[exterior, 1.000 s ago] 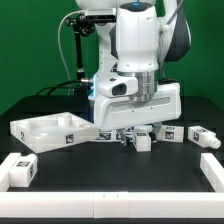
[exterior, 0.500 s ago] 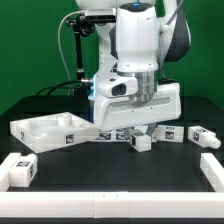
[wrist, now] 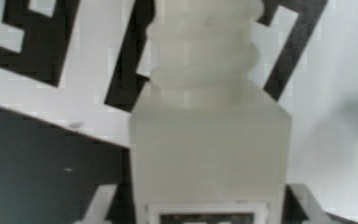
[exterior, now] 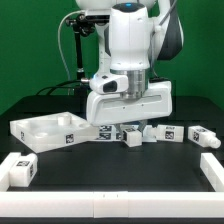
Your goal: Assemble one leg
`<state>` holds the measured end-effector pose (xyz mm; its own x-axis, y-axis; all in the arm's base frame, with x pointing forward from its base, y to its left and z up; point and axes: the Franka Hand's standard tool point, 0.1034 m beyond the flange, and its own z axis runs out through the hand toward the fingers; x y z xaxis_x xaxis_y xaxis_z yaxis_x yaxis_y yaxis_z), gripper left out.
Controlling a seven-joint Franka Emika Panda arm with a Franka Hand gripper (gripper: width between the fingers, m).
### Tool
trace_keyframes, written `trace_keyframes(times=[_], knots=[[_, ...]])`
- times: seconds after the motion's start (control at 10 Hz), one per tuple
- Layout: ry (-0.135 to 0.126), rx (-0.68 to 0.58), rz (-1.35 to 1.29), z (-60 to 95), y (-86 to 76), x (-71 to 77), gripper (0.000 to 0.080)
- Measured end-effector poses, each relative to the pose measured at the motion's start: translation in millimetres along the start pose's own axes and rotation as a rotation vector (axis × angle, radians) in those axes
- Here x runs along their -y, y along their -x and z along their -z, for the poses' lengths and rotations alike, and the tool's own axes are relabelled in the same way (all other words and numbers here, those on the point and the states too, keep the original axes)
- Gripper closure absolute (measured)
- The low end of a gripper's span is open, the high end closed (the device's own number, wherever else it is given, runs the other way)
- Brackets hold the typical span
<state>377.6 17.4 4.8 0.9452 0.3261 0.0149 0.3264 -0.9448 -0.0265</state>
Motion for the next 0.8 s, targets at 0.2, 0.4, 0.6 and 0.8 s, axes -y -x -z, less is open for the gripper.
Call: trace_keyframes(times=[0.2, 0.4, 0.6, 0.8], knots=[[0.0, 0.0, 0.0, -0.3, -0.3, -0.1, 0.0511], [-0.002, 0.007, 0.014, 0.2, 1.0, -1.5, 0.0328], [-0.028, 0.055, 0.047, 32.3, 8.4, -27.8, 0.0161], [-0.051, 0.082, 0.021, 67.2, 8.6, -46.3, 0.0153]])
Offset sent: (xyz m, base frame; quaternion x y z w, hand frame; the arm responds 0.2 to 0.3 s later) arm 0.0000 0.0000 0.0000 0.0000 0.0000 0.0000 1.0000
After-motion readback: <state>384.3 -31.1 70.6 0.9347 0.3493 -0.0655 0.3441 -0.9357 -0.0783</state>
